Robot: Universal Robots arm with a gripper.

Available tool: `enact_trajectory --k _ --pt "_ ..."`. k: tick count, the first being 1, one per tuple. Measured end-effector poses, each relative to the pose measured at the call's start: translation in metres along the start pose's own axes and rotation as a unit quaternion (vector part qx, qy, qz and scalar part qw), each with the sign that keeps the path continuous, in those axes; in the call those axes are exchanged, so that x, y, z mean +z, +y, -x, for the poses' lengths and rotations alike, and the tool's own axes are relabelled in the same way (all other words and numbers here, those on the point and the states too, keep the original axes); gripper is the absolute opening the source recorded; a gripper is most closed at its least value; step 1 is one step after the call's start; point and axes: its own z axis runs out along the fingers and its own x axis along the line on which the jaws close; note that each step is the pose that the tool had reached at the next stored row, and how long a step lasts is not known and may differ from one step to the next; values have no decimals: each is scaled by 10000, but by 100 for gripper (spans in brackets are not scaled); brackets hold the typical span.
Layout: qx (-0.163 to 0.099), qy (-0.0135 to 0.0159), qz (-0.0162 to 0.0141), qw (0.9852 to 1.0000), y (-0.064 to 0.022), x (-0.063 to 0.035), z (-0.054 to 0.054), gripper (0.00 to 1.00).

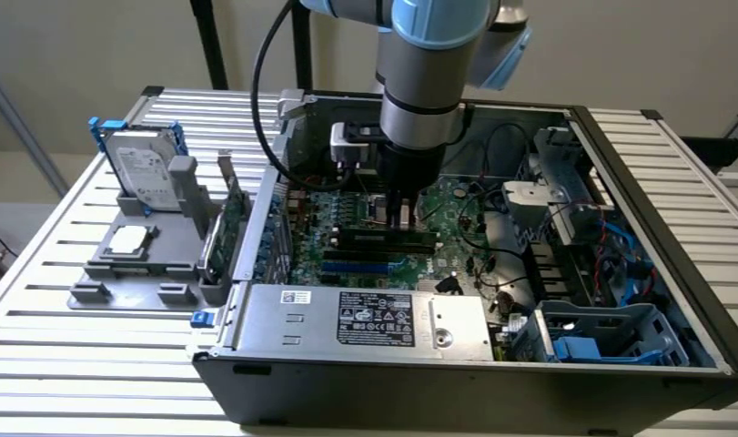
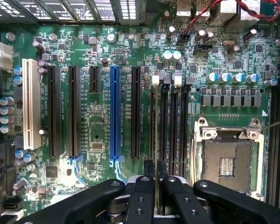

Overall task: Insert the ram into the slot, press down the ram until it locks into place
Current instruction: 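Insert the ram into the slot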

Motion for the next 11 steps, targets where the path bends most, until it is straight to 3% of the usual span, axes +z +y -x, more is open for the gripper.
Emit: enact_trajectory --k 11 --pt "27 -1 -1 10000 4 16 11 14"
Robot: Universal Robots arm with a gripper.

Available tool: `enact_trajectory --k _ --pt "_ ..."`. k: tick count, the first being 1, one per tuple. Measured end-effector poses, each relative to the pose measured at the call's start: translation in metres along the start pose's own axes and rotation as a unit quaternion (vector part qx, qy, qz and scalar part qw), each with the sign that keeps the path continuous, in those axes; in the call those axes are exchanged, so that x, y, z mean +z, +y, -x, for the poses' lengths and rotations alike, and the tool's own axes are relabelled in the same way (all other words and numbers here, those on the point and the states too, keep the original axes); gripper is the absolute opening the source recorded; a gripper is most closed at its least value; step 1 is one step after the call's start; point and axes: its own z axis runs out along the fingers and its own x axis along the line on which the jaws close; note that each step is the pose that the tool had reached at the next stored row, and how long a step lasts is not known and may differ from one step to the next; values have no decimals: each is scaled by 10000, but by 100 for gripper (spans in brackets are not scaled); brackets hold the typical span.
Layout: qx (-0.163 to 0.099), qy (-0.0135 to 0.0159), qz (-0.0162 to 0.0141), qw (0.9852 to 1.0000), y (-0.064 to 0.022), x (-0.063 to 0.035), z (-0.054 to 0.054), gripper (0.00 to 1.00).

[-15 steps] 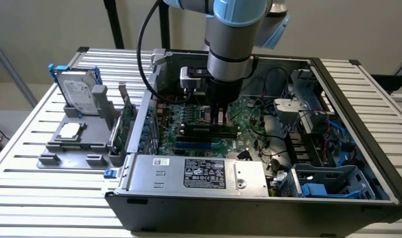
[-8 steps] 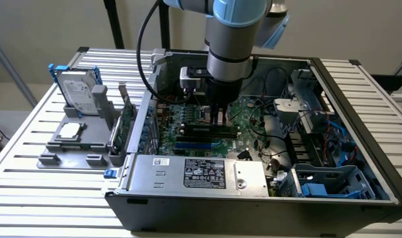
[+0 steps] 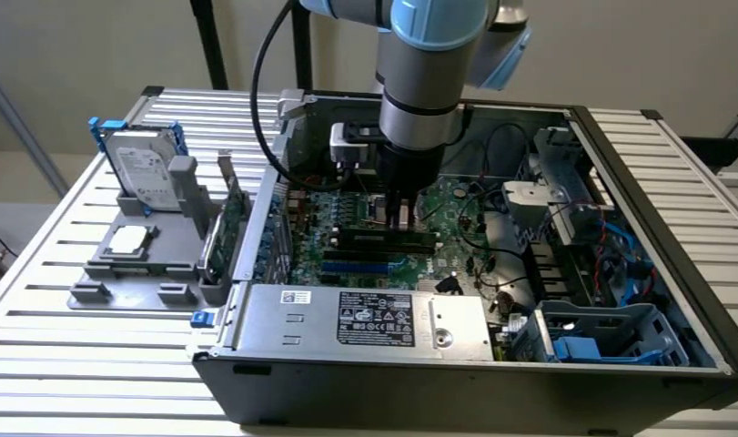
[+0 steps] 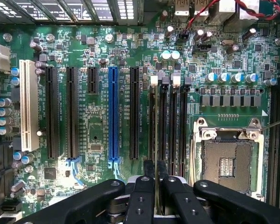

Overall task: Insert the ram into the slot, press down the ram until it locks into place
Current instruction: 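Insert the ram into the slot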

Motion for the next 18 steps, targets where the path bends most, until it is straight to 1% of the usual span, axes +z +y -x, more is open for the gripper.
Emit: enact_trajectory --k 10,16,18 --pt "1 0 0 10000 2 46 2 14" --pt "1 -1 0 10000 3 48 4 14" --pt "1 0 -5 10000 3 48 6 14"
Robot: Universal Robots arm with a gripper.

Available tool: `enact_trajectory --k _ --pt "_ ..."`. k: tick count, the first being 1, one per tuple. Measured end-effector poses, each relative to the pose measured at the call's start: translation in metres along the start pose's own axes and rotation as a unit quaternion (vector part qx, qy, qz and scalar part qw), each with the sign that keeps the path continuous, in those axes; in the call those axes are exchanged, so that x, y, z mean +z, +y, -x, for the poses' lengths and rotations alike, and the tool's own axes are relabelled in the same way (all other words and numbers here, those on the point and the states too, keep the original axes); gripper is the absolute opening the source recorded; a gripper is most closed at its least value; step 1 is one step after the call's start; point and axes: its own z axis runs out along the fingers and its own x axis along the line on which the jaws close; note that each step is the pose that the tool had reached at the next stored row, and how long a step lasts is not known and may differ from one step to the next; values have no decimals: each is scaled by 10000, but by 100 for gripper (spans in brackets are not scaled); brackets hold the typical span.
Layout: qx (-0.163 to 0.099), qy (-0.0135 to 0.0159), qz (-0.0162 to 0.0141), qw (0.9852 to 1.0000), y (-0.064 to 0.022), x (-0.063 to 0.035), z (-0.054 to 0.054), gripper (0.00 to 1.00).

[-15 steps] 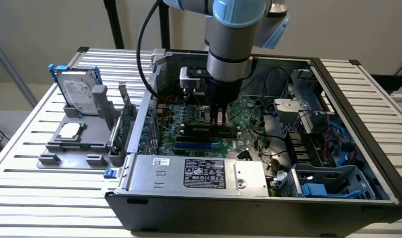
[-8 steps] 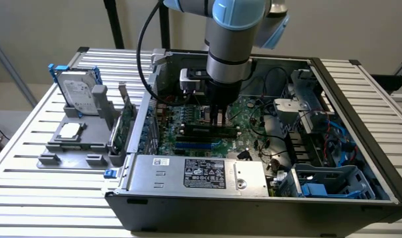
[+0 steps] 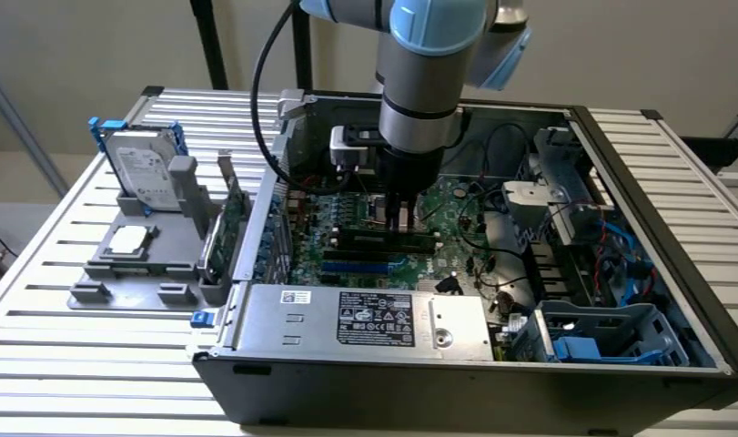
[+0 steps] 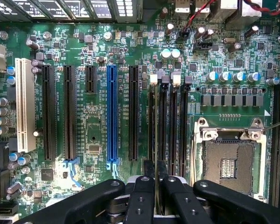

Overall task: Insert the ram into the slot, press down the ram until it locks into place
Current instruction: 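Insert the ram into the slot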

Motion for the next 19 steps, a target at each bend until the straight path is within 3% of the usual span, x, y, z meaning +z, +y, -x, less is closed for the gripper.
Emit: enact_trajectory --k 3,8,15,17,18,19 --pt "1 0 -21 10000 1 0 3 14" --pt "-1 8 -101 9999 1 1 4 14" --pt "-5 0 -136 9999 17 11 7 15" --pt "-4 3 -130 9999 23 10 6 15" --pt "-2 7 -128 9999 25 4 4 22" --pt "-3 5 -129 9999 26 -9 5 22"
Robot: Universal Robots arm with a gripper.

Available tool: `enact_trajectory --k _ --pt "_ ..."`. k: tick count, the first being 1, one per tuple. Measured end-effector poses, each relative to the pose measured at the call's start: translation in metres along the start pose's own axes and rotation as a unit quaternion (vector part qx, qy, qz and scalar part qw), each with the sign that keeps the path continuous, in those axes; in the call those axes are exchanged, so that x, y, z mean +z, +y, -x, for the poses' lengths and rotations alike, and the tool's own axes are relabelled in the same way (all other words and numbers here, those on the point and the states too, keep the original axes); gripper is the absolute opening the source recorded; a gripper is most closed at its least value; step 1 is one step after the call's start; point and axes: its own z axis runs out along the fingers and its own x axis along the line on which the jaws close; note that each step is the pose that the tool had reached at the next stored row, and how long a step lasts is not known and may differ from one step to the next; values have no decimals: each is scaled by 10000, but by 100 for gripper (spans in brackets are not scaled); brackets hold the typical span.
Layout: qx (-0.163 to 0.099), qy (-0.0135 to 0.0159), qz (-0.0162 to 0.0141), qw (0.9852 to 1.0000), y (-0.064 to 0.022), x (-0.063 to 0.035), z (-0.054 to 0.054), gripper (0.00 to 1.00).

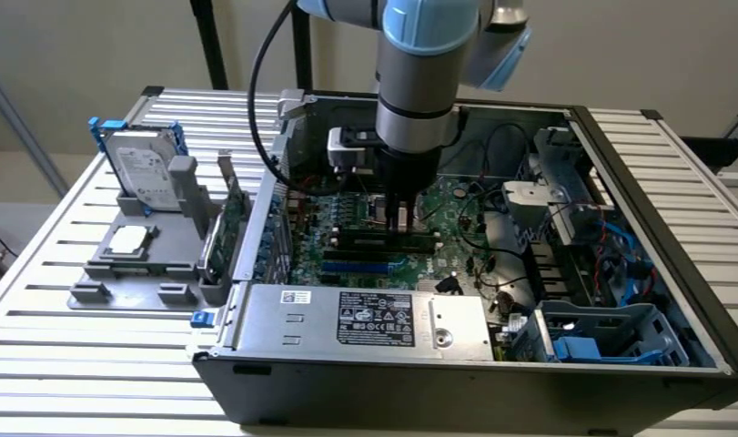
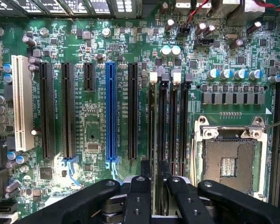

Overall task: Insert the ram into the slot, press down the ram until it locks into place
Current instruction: 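Insert the ram into the slot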

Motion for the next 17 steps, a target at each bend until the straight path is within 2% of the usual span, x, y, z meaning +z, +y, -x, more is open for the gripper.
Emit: enact_trajectory --k 5,7,12,13,14,17 --pt "0 2 18 10000 1 -160 2 22" --pt "1 2 43 10000 4 -174 3 22" --pt "-2 8 128 9999 13 -202 3 22" --pt "-2 8 135 9999 13 -211 3 19" --pt "-1 8 136 9999 13 -220 3 13" --pt "-2 7 136 9999 13 -223 4 11"
